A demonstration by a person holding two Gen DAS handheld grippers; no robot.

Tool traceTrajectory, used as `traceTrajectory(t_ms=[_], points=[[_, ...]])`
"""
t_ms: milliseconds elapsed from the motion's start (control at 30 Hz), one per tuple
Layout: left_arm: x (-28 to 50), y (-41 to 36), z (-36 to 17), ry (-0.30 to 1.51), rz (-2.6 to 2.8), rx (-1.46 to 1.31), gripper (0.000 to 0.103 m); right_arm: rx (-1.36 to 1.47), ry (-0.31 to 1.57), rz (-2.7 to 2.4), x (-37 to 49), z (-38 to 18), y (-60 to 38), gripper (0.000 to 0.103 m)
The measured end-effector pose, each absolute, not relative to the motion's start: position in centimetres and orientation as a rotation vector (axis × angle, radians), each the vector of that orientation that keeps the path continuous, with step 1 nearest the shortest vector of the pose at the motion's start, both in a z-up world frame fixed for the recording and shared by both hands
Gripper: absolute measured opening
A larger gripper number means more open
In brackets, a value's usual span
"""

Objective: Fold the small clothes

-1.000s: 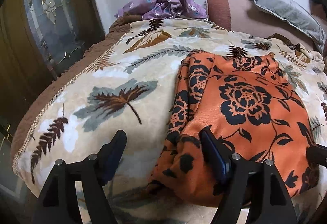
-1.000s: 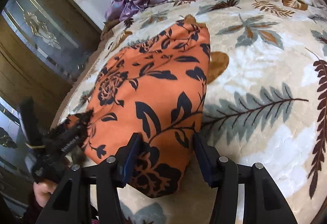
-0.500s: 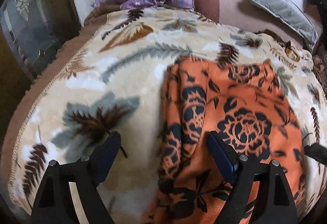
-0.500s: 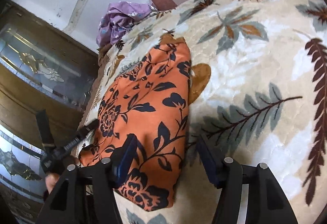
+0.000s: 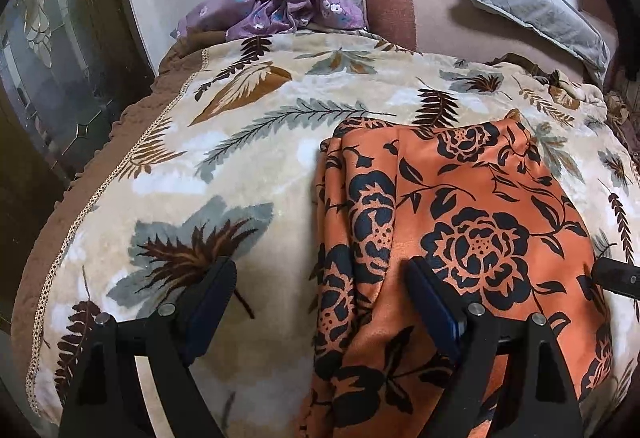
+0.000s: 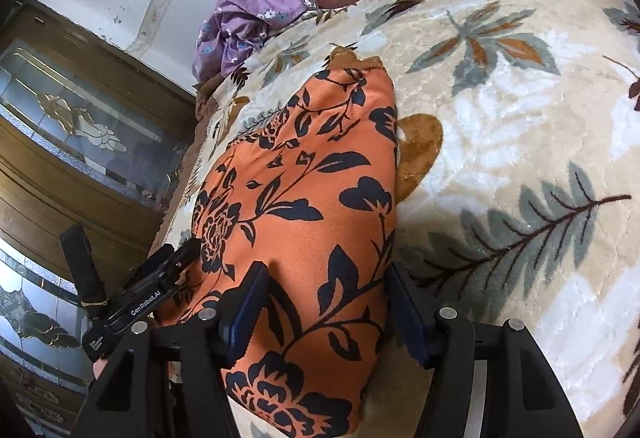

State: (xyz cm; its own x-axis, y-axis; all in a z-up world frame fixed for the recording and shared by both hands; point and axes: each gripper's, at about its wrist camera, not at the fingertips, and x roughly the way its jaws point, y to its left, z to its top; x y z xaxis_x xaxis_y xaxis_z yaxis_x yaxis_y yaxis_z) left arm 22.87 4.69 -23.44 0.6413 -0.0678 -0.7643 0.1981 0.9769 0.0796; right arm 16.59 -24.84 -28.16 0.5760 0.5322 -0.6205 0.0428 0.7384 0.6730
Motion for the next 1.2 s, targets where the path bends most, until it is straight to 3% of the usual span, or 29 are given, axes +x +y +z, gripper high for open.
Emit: traceTrajectory(t_ms=[367, 600, 867, 967, 1200], points=[[22.9, 4.7, -23.4, 0.912, -0.252, 0.092, 0.087, 0.742, 0.927, 0.318, 17.3, -29.0, -25.0, 0.066], [23.5, 5.4, -24.3, 1.081, -0.532, -0.167, 0.088, 0.868, 0.949, 0.376, 18.6, -31.1, -25.5, 0.069], [25.0, 7.5, -25.4, 1.147, -0.595, -0.389, 0.091, 0.871, 0.93, 0.403, 21.7, -31.3, -23.8, 0.075], [26.0, 8.3, -26.1, 1.172, -0.589, -0.457, 0.091, 0.818, 0.932, 0.42, 22.6, -31.0, -22.8, 0.075], [26.8, 8.1, -26.7, 1.182, -0.585, -0.485, 0.091, 0.781, 0.915, 0.404, 22.4, -31.3, -22.5, 0.065]])
